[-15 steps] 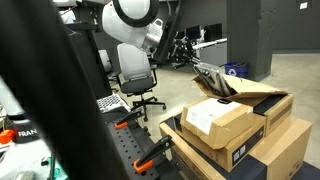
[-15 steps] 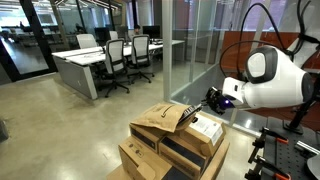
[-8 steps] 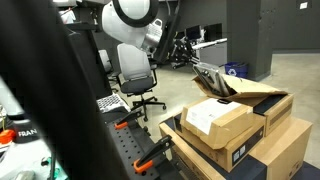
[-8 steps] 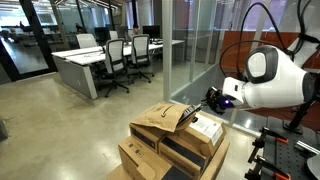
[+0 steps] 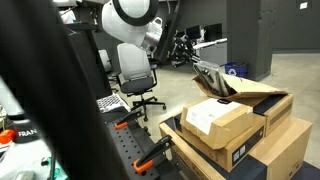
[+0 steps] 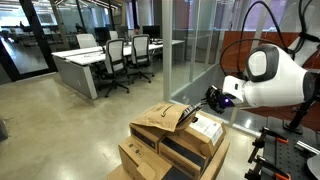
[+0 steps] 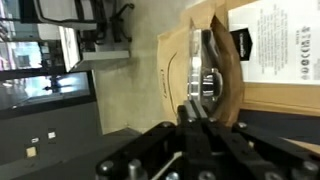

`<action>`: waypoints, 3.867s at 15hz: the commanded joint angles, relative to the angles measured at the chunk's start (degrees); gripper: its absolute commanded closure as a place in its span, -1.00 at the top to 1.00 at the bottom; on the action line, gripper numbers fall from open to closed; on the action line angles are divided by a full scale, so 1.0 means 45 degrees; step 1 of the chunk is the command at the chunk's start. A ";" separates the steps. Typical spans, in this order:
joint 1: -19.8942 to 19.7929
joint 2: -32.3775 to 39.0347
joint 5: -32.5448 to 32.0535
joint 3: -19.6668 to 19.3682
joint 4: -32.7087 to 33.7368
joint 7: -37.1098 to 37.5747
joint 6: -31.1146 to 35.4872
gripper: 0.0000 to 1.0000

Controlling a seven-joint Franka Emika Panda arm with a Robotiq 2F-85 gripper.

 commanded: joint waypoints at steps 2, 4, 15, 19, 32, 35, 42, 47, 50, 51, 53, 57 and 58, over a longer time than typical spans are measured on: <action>0.0237 -0.0408 -0.0220 -0.0210 -0.0152 0.0313 -0.0062 -0.99; 0.0242 -0.0381 -0.0258 -0.0225 -0.0083 0.0351 -0.0050 -0.99; 0.0415 -0.0522 -0.0228 -0.0203 -0.0115 0.0412 -0.0137 -0.99; 0.0404 -0.0684 -0.0298 -0.0302 -0.0109 0.0461 -0.0067 -0.99; 0.0527 -0.1062 -0.0263 -0.0541 -0.0099 0.0321 -0.0038 -0.99; 0.0585 -0.1143 -0.0243 -0.0580 -0.0092 0.0307 -0.0040 -0.99; 0.0748 -0.1160 -0.0150 -0.0566 -0.0093 0.0310 -0.0105 -0.99; 0.0749 -0.1338 -0.0133 -0.0632 -0.0093 0.0348 -0.0068 -0.99; 0.0797 -0.1404 -0.0109 -0.0673 -0.0093 0.0332 -0.0084 -0.99; 0.0814 -0.1416 -0.0109 -0.0688 -0.0088 0.0329 -0.0078 -0.99; 0.0821 -0.1470 -0.0106 -0.0729 -0.0089 0.0305 -0.0035 -0.99; 0.0790 -0.1624 -0.0124 -0.0879 -0.0089 0.0230 0.0109 -0.99; 0.0790 -0.1664 -0.0122 -0.0922 -0.0084 0.0219 0.0142 -0.99</action>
